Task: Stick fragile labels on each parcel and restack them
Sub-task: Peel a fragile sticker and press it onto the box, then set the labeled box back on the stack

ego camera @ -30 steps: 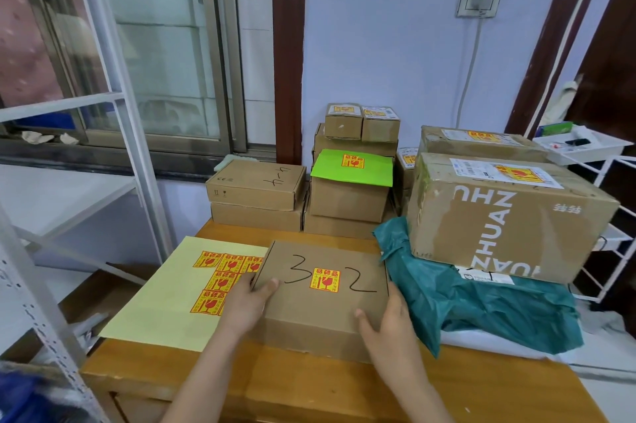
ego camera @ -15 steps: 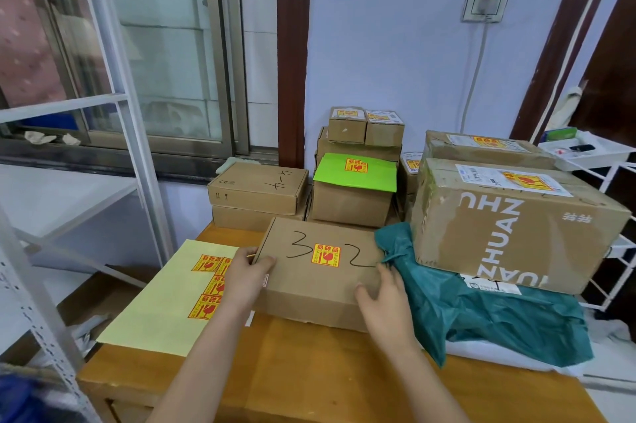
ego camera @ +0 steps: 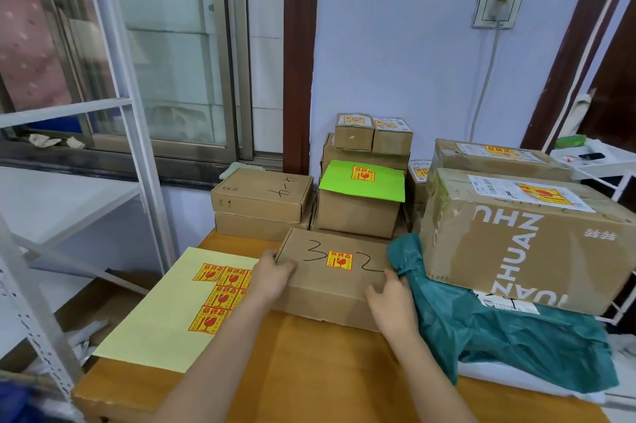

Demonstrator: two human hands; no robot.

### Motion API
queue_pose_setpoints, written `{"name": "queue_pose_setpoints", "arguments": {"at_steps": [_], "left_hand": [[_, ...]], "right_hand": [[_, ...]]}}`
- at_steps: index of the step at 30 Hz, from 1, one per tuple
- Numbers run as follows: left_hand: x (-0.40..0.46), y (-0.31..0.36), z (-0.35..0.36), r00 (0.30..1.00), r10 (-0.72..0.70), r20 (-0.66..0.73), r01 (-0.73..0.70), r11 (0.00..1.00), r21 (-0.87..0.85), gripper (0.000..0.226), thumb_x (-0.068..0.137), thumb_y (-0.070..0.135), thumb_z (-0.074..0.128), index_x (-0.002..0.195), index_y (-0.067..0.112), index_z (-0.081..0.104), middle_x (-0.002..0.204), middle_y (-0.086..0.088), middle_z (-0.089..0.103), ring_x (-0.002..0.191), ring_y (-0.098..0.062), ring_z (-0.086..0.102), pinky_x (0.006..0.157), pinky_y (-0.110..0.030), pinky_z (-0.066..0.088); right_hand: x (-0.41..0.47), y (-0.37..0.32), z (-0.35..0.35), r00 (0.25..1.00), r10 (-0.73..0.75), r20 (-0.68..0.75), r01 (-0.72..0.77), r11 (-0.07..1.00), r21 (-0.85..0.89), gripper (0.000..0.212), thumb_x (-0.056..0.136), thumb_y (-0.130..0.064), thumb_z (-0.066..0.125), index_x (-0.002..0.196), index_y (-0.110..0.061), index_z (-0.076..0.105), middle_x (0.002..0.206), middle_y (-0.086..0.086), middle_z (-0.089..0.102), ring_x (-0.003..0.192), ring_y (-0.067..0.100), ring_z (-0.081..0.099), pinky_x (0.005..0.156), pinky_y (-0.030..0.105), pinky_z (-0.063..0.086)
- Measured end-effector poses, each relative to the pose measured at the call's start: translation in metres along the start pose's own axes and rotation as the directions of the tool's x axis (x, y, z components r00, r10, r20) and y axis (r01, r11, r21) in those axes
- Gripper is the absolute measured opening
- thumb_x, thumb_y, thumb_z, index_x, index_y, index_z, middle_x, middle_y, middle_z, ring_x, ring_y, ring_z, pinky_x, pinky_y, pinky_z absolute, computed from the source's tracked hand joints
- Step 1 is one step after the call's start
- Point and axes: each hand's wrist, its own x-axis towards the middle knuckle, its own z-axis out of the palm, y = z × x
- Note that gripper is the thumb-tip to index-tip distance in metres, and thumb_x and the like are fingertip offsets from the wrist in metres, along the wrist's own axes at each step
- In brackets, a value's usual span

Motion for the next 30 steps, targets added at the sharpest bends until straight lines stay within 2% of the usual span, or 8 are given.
{"name": "queue_pose_setpoints", "arguments": {"at_steps": [5,7,8,10,12,16,25,30], "left_hand": [[0.004,-0.004,0.007,0.999,0.013,0.040,-0.014,1.000,0.018,0.041,0.096,0.019,0.053,0.132,0.005,0.041,0.130,-0.014,0.054,0.114,-0.029,0.052,0.085,-0.028,0.041],[0.005,-0.004,0.008,0.999,0.027,0.034,-0.028,0.999,0.021,0.043,0.096,0.021,0.053,0.134,0.005,0.041,0.130,-0.014,0.054,0.116,-0.029,0.052,0.086,-0.028,0.041],[0.006,-0.004,0.009,0.999,0.030,0.030,-0.031,0.999,0.023,0.043,0.096,0.022,0.053,0.134,0.004,0.041,0.130,-0.014,0.054,0.116,-0.029,0.052,0.087,-0.028,0.041],[0.008,-0.002,0.012,0.999,0.032,0.020,-0.032,0.999,0.030,0.043,0.097,0.022,0.053,0.134,0.003,0.042,0.130,-0.013,0.054,0.118,-0.030,0.052,0.088,-0.028,0.040],[0.010,-0.001,0.016,0.999,0.032,0.011,-0.033,0.999,0.027,0.043,0.096,0.022,0.054,0.133,0.003,0.042,0.131,-0.014,0.055,0.118,-0.030,0.052,0.091,-0.030,0.042],[0.012,0.001,0.022,1.000,0.020,0.001,-0.020,0.999,0.032,0.043,0.096,0.023,0.054,0.133,0.004,0.042,0.131,-0.014,0.055,0.119,-0.031,0.052,0.094,-0.033,0.042],[0.015,-0.002,0.024,1.000,-0.009,0.017,0.009,1.000,0.011,0.048,0.096,0.025,0.054,0.137,0.005,0.037,0.133,-0.015,0.052,0.120,-0.033,0.051,0.095,-0.034,0.042],[0.022,-0.006,0.011,0.998,0.000,0.058,0.000,1.000,0.002,0.043,0.096,0.027,0.053,0.133,0.008,0.044,0.128,-0.012,0.055,0.105,-0.025,0.052,0.084,-0.029,0.040]], "right_hand": [[0.002,0.003,0.014,0.998,-0.057,-0.035,0.049,0.981,-0.186,0.042,0.101,-0.022,0.035,0.141,-0.011,0.040,0.133,0.011,0.048,0.112,0.025,0.053,0.089,0.032,0.048],[0.001,0.006,0.018,0.995,-0.090,-0.050,0.074,0.962,-0.263,0.041,0.101,-0.020,0.033,0.141,-0.011,0.042,0.135,0.009,0.049,0.120,0.024,0.049,0.096,0.034,0.046],[0.001,0.006,0.020,0.991,-0.121,-0.049,0.100,0.946,-0.308,0.042,0.101,-0.020,0.033,0.141,-0.012,0.042,0.141,0.009,0.046,0.127,0.024,0.044,0.104,0.033,0.041],[-0.001,0.005,0.022,0.976,-0.215,-0.017,0.194,0.908,-0.372,0.042,0.101,-0.021,0.032,0.141,-0.012,0.041,0.151,0.007,0.036,0.141,0.022,0.029,0.117,0.033,0.017],[-0.004,0.000,0.024,0.960,-0.278,0.029,0.268,0.885,-0.381,0.043,0.102,-0.025,0.031,0.142,-0.012,0.040,0.153,0.005,0.032,0.144,0.020,0.021,0.118,0.033,0.007],[0.002,-0.001,0.023,0.960,-0.277,0.034,0.274,0.914,-0.300,0.043,0.100,-0.030,0.037,0.139,-0.013,0.043,0.151,0.006,0.036,0.142,0.020,0.027,0.118,0.033,0.021],[0.011,-0.009,0.016,0.968,-0.232,0.091,0.246,0.951,-0.188,0.045,0.097,-0.020,0.044,0.140,-0.009,0.042,0.150,0.005,0.036,0.139,0.020,0.030,0.116,0.034,0.025],[0.010,-0.020,0.018,0.962,-0.255,0.094,0.265,0.957,-0.118,0.039,0.096,-0.021,0.047,0.135,-0.013,0.048,0.136,0.001,0.047,0.121,0.016,0.047,0.100,0.029,0.043]]}}
